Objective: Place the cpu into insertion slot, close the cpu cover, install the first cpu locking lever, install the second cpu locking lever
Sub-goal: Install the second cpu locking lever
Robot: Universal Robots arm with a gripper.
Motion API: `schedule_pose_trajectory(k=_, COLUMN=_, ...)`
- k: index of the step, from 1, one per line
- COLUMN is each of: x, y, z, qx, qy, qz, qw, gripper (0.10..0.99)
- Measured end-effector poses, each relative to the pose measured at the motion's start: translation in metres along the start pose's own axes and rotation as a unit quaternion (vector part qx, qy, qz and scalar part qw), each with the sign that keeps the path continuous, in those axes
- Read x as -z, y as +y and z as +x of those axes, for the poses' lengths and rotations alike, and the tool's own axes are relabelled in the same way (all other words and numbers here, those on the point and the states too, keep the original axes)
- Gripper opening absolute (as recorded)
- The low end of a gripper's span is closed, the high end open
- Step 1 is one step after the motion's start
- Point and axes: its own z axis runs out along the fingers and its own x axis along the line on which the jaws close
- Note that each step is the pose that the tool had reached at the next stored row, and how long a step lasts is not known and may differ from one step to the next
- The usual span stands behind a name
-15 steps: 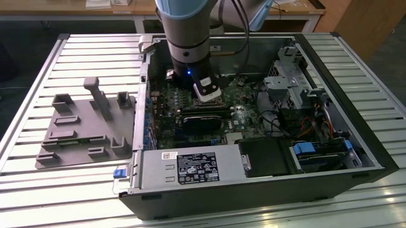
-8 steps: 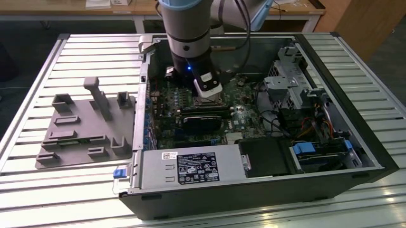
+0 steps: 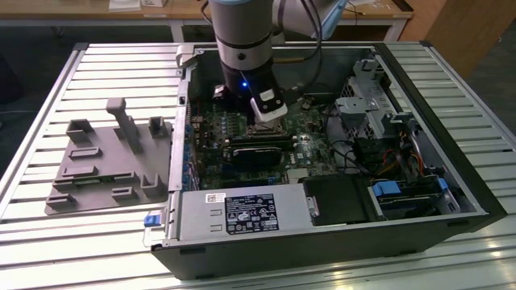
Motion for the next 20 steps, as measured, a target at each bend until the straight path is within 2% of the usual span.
schedule_pose_trajectory(k=5, x=-0.0003, y=0.0016, z=-0.0088, qx=0.000, qy=0.0016, qz=0.0029, qw=1.0000, gripper=0.106)
schedule_pose_trajectory(k=14, x=-0.0022, y=0.0048, z=-0.0271, qx=-0.001, qy=0.0054, qz=0.0041, qw=1.0000, gripper=0.106)
schedule_pose_trajectory(k=17, x=-0.0035, y=0.0049, z=-0.0289, qx=-0.001, qy=0.0059, qz=0.0043, qw=1.0000, gripper=0.106)
schedule_pose_trajectory(k=20, x=-0.0081, y=0.0040, z=-0.0286, qx=-0.001, qy=0.0060, qz=0.0043, qw=1.0000, gripper=0.106)
